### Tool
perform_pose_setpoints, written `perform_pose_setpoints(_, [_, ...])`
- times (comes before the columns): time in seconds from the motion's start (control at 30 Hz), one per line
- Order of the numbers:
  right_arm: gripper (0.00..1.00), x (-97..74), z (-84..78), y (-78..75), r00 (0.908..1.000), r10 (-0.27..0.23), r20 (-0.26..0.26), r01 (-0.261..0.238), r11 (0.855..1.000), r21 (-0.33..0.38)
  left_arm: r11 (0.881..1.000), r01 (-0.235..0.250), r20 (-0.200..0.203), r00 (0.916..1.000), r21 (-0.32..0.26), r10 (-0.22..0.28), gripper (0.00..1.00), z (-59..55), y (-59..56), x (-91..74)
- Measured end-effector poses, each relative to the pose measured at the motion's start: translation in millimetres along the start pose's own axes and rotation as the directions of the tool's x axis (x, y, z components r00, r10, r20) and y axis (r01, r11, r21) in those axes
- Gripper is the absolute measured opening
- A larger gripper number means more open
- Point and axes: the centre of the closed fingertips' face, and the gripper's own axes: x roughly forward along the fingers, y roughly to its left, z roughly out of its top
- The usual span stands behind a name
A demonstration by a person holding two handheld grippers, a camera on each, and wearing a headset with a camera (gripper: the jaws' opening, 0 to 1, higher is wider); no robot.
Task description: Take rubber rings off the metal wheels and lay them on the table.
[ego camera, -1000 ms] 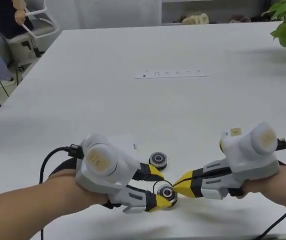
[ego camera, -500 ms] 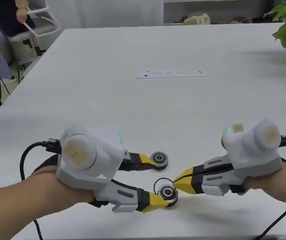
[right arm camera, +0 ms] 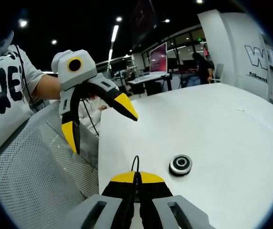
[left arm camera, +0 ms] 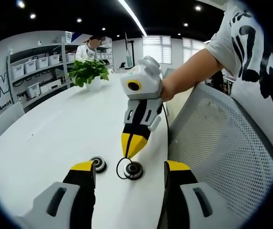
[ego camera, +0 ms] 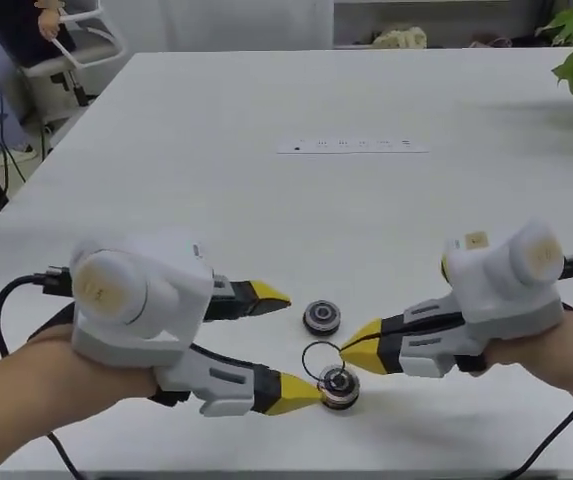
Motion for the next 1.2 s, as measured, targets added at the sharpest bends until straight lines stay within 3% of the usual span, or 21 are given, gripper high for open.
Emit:
perform_pose_setpoints(0.57, [0.00,14.0,21.7,4.5,0.9995,0.017,0.026,-0.016,1.000,-0.018,0.997,-0.065,0.001,0.9979,-0.043,0.065,0.72,-13.0,8.7,-19.4])
perform_pose_setpoints(0.83, [0.00,21.4,22.5,0.5,0.9996,0.014,0.024,-0.014,1.000,-0.016,0.997,-0.068,0.000,0.9977,-0.047,0.068,0.81,-17.3,7.2,-22.4])
perform_pose_setpoints(1.2, [0.00,36.0,21.1,1.7,0.9998,0.018,0.011,-0.017,1.000,-0.017,0.994,-0.093,-0.005,0.9957,-0.065,0.093,0.83,-23.5,11.7,-30.2])
